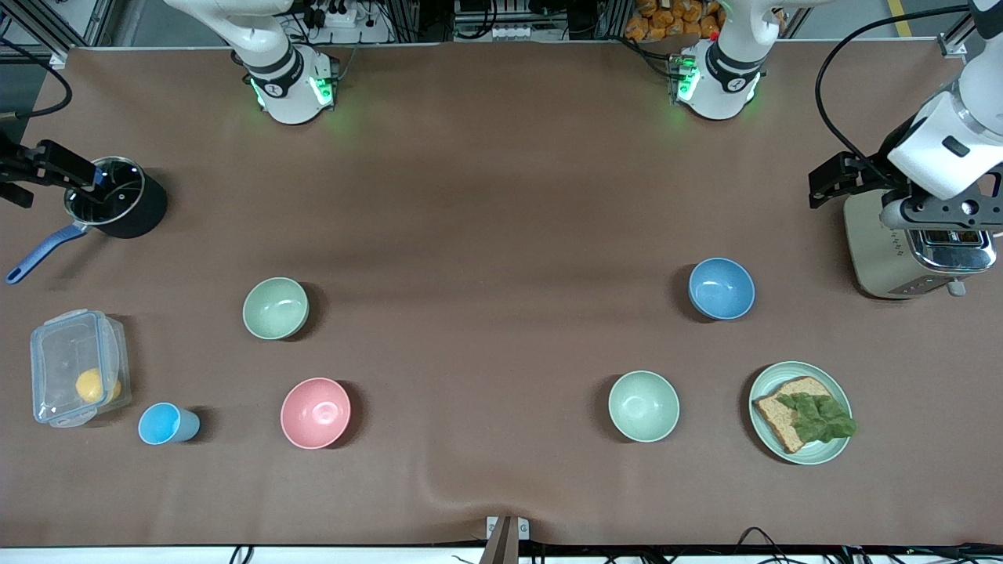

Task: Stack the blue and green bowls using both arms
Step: 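Move the left gripper toward the blue bowl while the right gripper reaches the green bowl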

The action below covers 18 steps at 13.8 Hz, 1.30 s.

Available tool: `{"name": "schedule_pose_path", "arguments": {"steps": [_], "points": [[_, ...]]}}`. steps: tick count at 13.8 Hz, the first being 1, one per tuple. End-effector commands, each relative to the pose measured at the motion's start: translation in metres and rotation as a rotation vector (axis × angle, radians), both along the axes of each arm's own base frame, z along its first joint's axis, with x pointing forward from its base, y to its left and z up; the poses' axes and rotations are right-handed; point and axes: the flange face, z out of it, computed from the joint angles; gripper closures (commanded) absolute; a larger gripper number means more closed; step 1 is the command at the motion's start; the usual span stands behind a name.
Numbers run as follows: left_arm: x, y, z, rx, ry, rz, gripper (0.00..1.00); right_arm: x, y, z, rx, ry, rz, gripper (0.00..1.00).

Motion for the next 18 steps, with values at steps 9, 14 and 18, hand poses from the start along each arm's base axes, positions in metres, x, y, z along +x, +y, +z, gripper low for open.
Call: {"name": "schedule_pose_path", "arguments": {"steps": [9,14,18], "points": [[0.047,0.036,-0.095,0.024,0.016,0.033,0.0,0.011,0.003,-0.023,0.016,0.048,-0.005,0.0],[0.023,0.064,-0.252,0.028,-0.017,0.067,0.0,0.031,0.043,-0.118,0.064,0.222,0.062,0.0],[-0.001,0.088,-0.349,0.004,0.023,0.102,0.0,0.064,0.066,-0.225,0.067,0.342,0.097,0.0]]}}
